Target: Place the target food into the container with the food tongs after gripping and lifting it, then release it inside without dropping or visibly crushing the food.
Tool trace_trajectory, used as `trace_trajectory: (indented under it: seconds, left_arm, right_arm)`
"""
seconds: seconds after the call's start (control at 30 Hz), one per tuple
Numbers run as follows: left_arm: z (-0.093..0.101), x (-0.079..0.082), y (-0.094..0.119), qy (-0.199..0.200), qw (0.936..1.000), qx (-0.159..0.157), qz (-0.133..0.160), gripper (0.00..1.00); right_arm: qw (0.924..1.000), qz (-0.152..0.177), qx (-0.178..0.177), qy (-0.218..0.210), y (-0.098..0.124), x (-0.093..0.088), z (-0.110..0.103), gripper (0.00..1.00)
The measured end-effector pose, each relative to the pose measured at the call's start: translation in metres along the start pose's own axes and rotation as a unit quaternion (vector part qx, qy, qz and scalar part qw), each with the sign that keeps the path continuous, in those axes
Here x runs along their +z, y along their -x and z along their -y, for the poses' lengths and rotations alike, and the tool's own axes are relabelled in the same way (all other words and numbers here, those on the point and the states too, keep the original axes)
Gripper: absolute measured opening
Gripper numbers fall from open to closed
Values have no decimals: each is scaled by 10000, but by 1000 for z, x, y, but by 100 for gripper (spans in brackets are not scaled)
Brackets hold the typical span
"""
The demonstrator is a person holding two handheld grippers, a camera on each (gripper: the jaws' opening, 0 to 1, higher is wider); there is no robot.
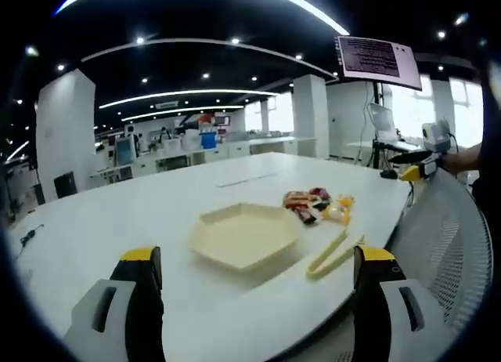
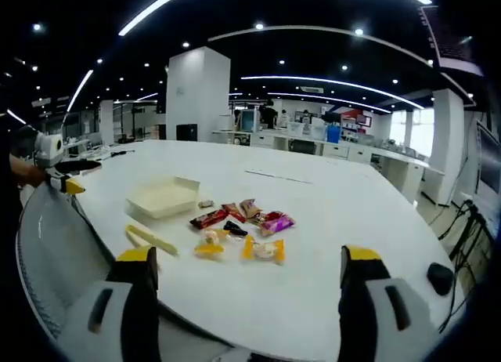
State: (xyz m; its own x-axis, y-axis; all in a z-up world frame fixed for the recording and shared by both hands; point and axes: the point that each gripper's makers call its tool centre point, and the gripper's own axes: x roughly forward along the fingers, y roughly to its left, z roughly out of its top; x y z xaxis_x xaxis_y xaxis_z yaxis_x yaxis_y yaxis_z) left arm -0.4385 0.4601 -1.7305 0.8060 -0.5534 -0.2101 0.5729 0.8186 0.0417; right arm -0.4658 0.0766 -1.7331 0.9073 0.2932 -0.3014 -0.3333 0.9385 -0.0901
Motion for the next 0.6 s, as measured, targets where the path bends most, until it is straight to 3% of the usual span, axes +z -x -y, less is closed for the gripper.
trace_trajectory:
  seconds: [0.6]
  left_arm:
    - [2, -3, -1, -285, 9994, -33, -204, 97]
  right_arm:
    - [9999, 48, -56, -106, 2, 0, 1, 95]
